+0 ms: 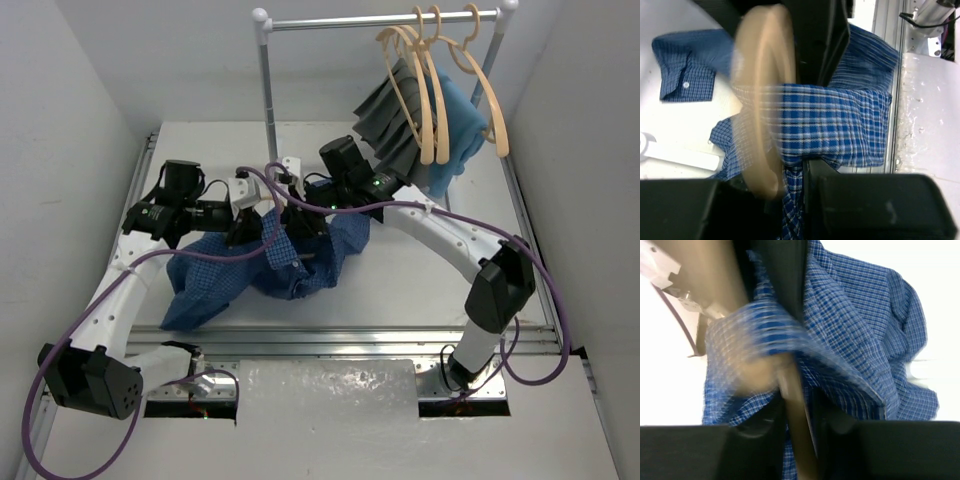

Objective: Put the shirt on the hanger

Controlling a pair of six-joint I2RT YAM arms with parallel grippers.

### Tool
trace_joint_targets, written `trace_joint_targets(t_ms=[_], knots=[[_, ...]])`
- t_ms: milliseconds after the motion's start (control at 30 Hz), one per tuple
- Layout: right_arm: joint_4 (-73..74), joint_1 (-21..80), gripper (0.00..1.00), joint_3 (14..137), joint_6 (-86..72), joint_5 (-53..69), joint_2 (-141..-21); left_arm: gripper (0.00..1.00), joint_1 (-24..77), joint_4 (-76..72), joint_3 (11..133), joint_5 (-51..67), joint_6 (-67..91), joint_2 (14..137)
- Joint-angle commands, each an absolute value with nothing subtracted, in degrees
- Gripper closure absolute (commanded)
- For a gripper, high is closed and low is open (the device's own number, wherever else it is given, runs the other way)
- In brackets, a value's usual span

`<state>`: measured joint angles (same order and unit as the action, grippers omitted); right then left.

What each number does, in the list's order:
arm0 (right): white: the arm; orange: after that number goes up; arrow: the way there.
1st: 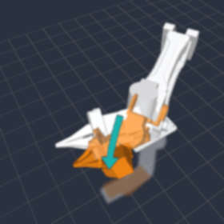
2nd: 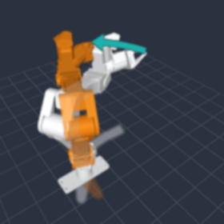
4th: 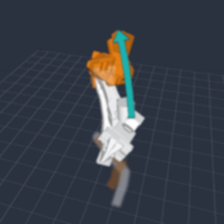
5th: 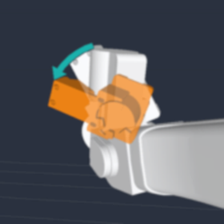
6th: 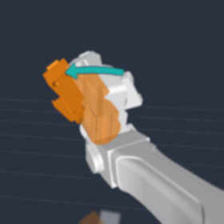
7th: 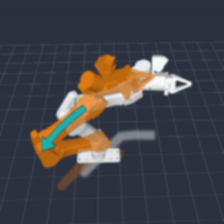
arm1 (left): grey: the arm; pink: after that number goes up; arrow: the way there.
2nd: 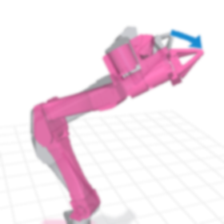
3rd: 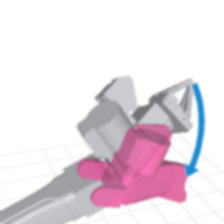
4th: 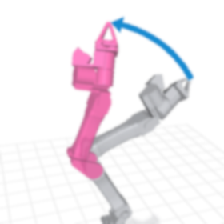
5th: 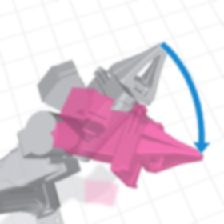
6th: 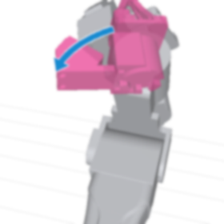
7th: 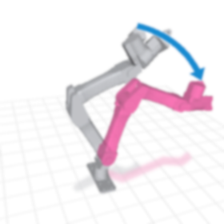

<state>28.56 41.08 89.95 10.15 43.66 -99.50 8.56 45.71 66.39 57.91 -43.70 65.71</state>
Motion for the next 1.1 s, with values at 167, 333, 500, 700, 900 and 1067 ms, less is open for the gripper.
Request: trace_joint_targets(t_ms=[167,333,500,700,900,1067], knots=[[25.2,41.9,1.00,87.5,9.1,38.9,-96.3,0.83,8.7,34.1,66.6,59.3,-34.8,64.0],[24.9,38.1,1.00,81.1,6.9,37.4,-90.1,0.08,8.7,30.1,65.0,56.3,-29.9,64.1],[26.9,34.5,1.00,77.4,6.2,33.3,-85.9,0.00,8.7,29.4,67.7,55.0,-29.0,64.9],[29.1,30.5,1.00,78.0,5.4,32.2,-83.0,0.01,8.5,42.1,76.6,44.9,-39.3,67.4],[32.3,30.1,1.00,81.6,5.8,33.5,-81.8,0.01,8.5,51.3,71.4,26.5,-54.0,66.7],[32.7,30.1,1.00,83.0,5.8,35.0,-82.1,0.24,8.5,53.4,68.7,20.7,-56.4,69.0]])
